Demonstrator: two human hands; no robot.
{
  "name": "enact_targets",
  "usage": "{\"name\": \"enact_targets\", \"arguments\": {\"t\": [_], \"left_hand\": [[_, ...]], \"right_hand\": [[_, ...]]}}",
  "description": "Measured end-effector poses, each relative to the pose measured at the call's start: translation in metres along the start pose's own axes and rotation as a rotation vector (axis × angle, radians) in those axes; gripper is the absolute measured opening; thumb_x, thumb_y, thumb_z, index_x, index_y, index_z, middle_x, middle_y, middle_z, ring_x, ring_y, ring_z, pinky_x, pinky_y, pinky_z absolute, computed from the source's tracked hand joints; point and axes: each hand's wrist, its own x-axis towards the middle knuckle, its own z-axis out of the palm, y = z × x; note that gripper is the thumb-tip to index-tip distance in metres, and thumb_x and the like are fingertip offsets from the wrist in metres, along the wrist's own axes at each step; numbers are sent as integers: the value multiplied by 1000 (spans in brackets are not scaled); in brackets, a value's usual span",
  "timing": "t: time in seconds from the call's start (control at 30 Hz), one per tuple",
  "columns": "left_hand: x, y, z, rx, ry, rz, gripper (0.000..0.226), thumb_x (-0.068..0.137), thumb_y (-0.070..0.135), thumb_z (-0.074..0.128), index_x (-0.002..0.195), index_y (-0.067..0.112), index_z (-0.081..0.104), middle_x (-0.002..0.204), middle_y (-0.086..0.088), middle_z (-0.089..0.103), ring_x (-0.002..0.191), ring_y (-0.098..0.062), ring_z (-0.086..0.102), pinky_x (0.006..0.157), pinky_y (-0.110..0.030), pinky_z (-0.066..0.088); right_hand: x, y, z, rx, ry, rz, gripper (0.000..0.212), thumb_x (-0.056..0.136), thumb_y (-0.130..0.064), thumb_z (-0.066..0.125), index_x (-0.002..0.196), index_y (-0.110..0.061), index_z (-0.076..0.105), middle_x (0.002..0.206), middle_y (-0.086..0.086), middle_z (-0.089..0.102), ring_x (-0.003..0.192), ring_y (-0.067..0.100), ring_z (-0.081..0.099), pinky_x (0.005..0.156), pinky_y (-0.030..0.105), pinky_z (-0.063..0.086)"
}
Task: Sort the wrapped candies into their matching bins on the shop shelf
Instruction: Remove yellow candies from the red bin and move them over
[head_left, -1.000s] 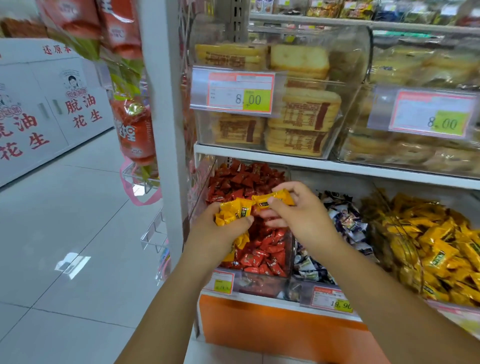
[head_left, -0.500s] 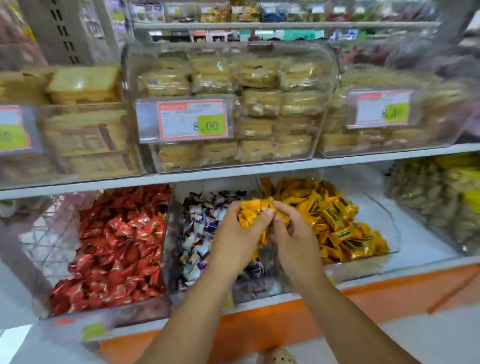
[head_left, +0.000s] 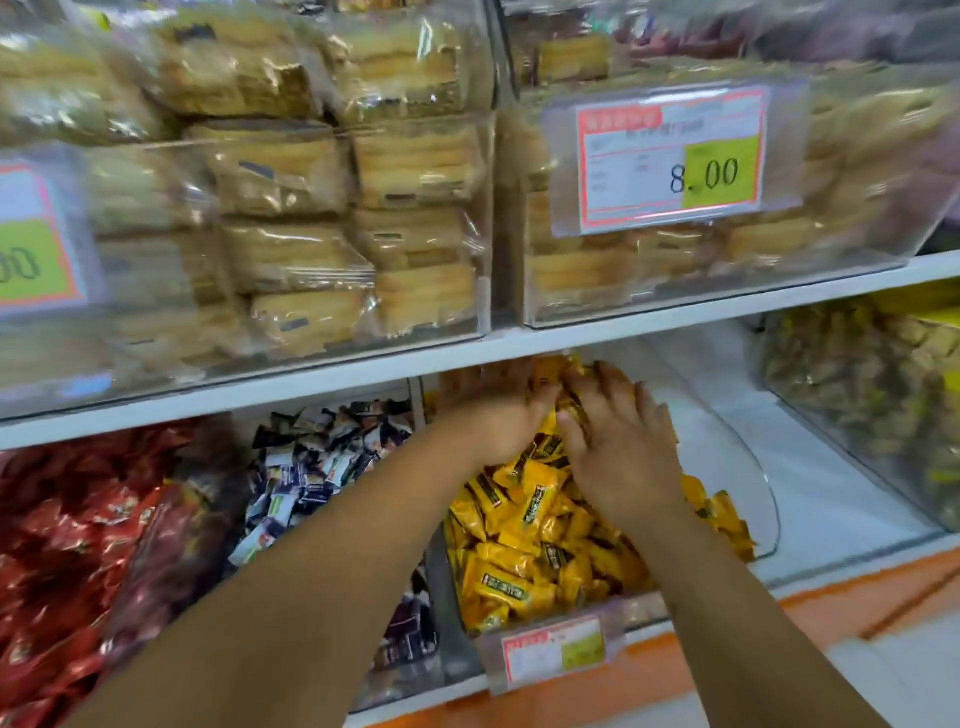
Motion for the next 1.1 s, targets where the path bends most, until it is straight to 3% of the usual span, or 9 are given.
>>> {"name": "enact_targets", "arguments": {"t": [0.13, 0.3, 0.4, 0.53, 0.6, 0.7, 0.8, 0.93, 1.1], "left_hand": [[14, -5, 7, -59, -76, -75, 62, 93, 66, 11, 150, 43, 2, 162, 2, 3, 147, -28, 3, 114, -55, 3], [14, -10, 5, -69, -209, -131, 63, 91, 71, 12, 145, 50, -12, 160, 3, -13, 147, -30, -8, 116, -57, 0], [4, -8, -7, -56, -254, -136, 65, 92, 70, 15, 146, 47, -12, 160, 1, -16, 147, -30, -11, 117, -53, 0], [-20, 0, -30, -168, -144, -38, 63, 96, 60, 33, 151, 39, 8, 161, -3, 9, 147, -27, 11, 114, -34, 17], [-37, -5, -44, -269, -85, -27, 59, 97, 53, 39, 150, 32, 22, 144, -4, 42, 130, -20, 40, 96, -22, 31], [-83, -30, -67, -242, -44, -65, 53, 99, 50, 34, 146, 24, 35, 125, -8, 58, 116, -23, 53, 87, -23, 38], [-149, -74, -81, -301, 63, -60, 46, 100, 41, 39, 142, 22, 43, 134, -3, 50, 119, -20, 50, 90, -21, 37], [-231, -157, -76, -258, 180, -147, 46, 99, 28, 47, 145, 26, 39, 156, 3, 24, 145, -10, 17, 111, -14, 7], [-291, -237, -60, -203, 311, -338, 43, 95, 19, 55, 137, 19, 51, 149, -5, 40, 139, -19, 34, 116, -23, 19]], "right_hand": [[6, 0, 2, -67, -206, 105, 52, 98, -55, 10, 149, -43, 4, 161, -6, 0, 146, 36, -3, 117, 51, 0], [16, -3, 6, -68, -275, 171, 56, 97, -58, 11, 150, -42, 4, 161, -1, -2, 146, 35, -3, 117, 51, -1], [15, -4, 1, -26, -245, 157, 54, 97, -56, 21, 149, -42, 14, 161, 2, 6, 146, 34, 4, 116, 52, 2], [9, -14, -15, 61, -87, 100, 44, 98, -46, 37, 139, -33, 45, 149, 6, 37, 138, 30, 30, 114, 50, 18], [1, -25, -26, 159, -20, 77, 36, 98, -36, 43, 130, -26, 57, 137, 10, 51, 129, 31, 42, 110, 48, 28], [-15, -53, -42, 327, 24, 7, 29, 99, -22, 48, 121, -17, 65, 122, 10, 61, 116, 30, 52, 99, 37, 40], [-36, -94, -52, 465, -53, -70, 28, 100, -21, 46, 122, -21, 64, 124, 2, 57, 114, 21, 52, 91, 28, 40], [-60, -154, -52, 515, -161, -198, 25, 99, -22, 47, 118, -25, 64, 122, -3, 55, 106, 14, 52, 88, 25, 42], [-83, -233, -37, 473, -337, -418, 26, 100, -23, 47, 119, -29, 63, 129, -14, 52, 110, 4, 49, 91, 19, 37]]}}
